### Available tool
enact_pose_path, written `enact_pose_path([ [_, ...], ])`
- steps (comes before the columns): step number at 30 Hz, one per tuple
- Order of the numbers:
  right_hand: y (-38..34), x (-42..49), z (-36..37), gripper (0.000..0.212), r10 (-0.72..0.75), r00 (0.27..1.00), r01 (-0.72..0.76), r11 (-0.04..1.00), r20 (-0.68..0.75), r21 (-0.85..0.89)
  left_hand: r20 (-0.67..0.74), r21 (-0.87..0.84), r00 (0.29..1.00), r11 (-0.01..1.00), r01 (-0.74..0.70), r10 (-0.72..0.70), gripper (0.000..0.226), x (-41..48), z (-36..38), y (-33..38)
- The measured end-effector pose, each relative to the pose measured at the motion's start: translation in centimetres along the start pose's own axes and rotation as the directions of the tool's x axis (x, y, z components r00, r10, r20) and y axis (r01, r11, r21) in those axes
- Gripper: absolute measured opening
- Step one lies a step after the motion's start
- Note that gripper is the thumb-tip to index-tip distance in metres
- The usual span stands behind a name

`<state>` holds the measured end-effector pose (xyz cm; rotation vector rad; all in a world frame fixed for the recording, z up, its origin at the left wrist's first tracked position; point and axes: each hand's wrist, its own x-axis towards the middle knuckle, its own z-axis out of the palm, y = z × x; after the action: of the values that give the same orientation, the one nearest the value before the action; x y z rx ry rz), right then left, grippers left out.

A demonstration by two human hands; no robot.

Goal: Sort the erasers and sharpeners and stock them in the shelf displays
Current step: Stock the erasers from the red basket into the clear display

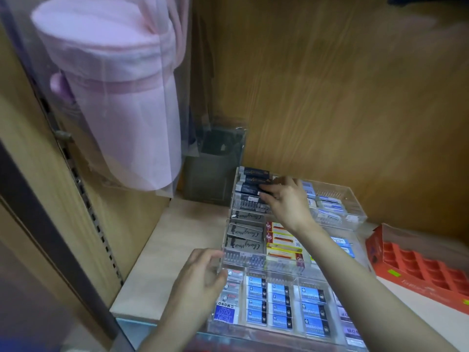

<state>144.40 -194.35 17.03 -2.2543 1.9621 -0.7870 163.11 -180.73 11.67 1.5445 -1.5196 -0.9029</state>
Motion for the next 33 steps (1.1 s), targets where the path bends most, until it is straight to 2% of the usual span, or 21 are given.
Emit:
enact_pose_path([
  [2, -0.1, 0.0, 0.1, 0.028, -0.034, 0.999, 0.034, 0.996, 0.001, -0.082, 0.03, 0.06, 0.999, 0.998, -0.029, 0.027, 0.021, -0.4, 0.4, -0.4],
  [6, -0.5, 0.3, -0.3, 0.029, -0.042, 0.999, 0.044, 0.996, 0.027, -0.073, 0.034, 0.033, 0.999, 0.999, -0.017, 0.016, 0.017, -0.3, 0.7, 0.0],
  [9, -1.4, 0.2, 0.5, 0.044, -0.13, 0.987, 0.144, 0.975, 0.094, -0.166, 0.031, 0.021, 0.999, 0.999, -0.027, 0.026, 0.017, -0.1, 0.7, 0.0],
  [11, -2.0, -0.4, 1.5, 0.053, -0.11, 0.982, 0.139, 0.97, 0.151, -0.2, 0.023, 0.019, 0.999, 0.999, -0.039, 0.039, 0.017, 0.0, 0.7, -0.1],
  [14, -2.2, -0.1, 2.2, 0.054, -0.09, 0.984, 0.115, 0.98, 0.156, -0.16, 0.026, 0.008, 0.999, 0.999, -0.033, 0.033, 0.019, 0.0, 0.6, -0.1],
  [18, -1.9, -0.1, 1.4, 0.061, -0.123, 0.959, 0.15, 0.984, 0.254, -0.092, 0.039, -0.016, 0.999, 0.999, -0.037, 0.037, 0.028, -0.2, -0.3, -0.2],
  [19, -1.9, -0.9, 1.3, 0.063, -0.148, 0.962, 0.164, 0.985, 0.231, -0.054, 0.034, -0.032, 0.999, 0.999, -0.039, 0.04, 0.028, -0.4, -0.5, -0.1],
  [21, -2.1, -3.6, 0.8, 0.062, -0.196, 0.977, 0.192, 0.98, 0.082, 0.058, 0.023, -0.063, 0.998, 0.996, -0.059, 0.061, 0.028, -1.1, -0.9, 0.2],
  [23, -2.4, -8.0, 0.1, 0.049, -0.227, 0.972, 0.233, 0.955, -0.058, 0.181, 0.032, -0.08, 0.994, 0.992, -0.099, 0.101, 0.025, -2.3, -0.8, 0.5],
  [26, -1.8, -16.0, -0.5, 0.029, -0.219, 0.97, 0.24, 0.915, -0.103, 0.323, 0.117, 0.006, 0.977, 0.984, -0.18, 0.178, 0.015, -5.3, 0.1, 0.1],
  [28, -0.7, -21.0, -0.4, 0.03, -0.166, 0.985, 0.173, 0.917, -0.051, 0.358, 0.189, 0.088, 0.957, 0.967, -0.241, 0.221, 0.013, -7.4, 1.0, -1.3],
  [30, 0.2, -25.3, 0.7, 0.029, -0.124, 0.991, 0.1, 0.946, 0.058, 0.309, 0.278, 0.177, 0.928, 0.936, -0.304, 0.249, 0.014, -9.6, 2.0, -3.2],
  [32, 1.0, -28.7, 3.2, 0.026, -0.124, 0.952, 0.095, 0.989, 0.281, 0.117, 0.401, 0.297, 0.881, 0.874, -0.384, 0.251, 0.016, -11.4, 3.2, -6.0],
  [33, 1.5, -30.3, 4.9, 0.024, -0.116, 0.895, 0.129, 0.992, 0.43, -0.002, 0.472, 0.36, 0.856, 0.841, -0.404, 0.209, 0.017, -12.1, 3.8, -7.8],
])
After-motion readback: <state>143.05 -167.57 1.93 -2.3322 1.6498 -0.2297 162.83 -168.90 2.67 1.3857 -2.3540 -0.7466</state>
